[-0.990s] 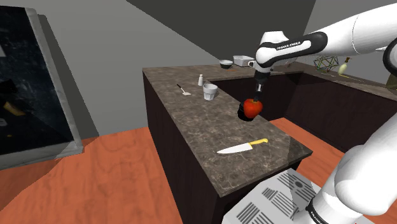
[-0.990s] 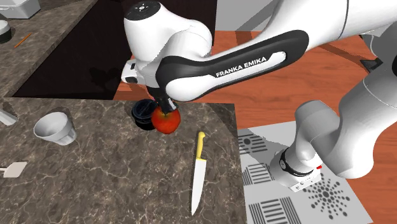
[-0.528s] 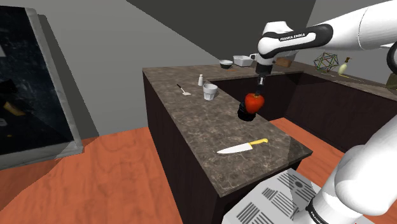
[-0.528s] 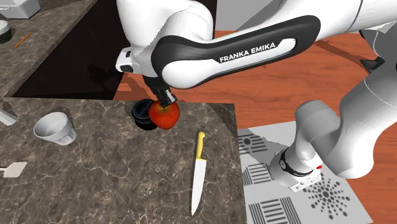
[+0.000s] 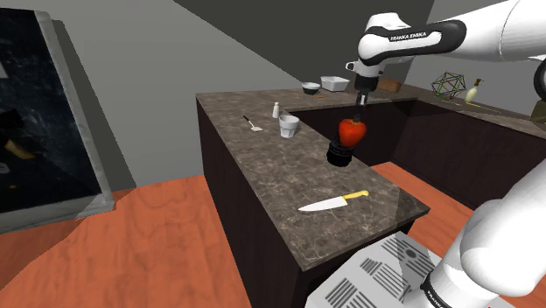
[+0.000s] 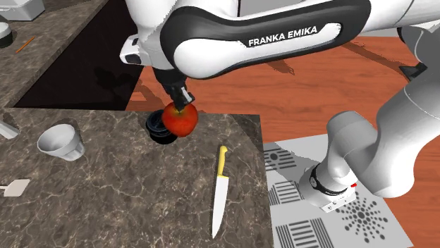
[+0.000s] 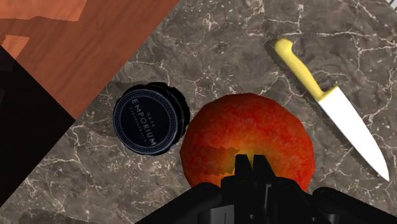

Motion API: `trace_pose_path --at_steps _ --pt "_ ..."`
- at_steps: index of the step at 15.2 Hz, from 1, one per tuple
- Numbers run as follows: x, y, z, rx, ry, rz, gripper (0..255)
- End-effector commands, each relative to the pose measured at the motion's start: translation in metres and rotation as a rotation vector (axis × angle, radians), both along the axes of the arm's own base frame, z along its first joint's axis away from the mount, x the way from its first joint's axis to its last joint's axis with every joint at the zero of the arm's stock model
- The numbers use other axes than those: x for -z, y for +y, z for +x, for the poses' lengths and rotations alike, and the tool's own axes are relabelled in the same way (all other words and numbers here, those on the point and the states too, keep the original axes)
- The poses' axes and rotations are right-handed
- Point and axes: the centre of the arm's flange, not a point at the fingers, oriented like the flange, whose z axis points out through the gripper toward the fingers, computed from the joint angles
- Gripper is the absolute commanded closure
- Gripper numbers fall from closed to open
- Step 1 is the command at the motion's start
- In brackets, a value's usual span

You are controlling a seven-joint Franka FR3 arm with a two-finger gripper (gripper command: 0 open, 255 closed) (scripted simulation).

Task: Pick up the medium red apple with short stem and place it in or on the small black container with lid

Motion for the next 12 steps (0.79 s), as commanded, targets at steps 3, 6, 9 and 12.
trace_pose_path --at_steps 3,6,9,12 --pt "-0.021 -0.029 0.021 0.0 0.0 0.0 255" --pt "-0.038 -0.058 0.043 0.0 0.0 0.0 255" --pt "-0.055 -0.087 0.065 0.0 0.0 0.0 255" --pt "-0.072 -0.115 0.086 0.0 0.0 0.0 255"
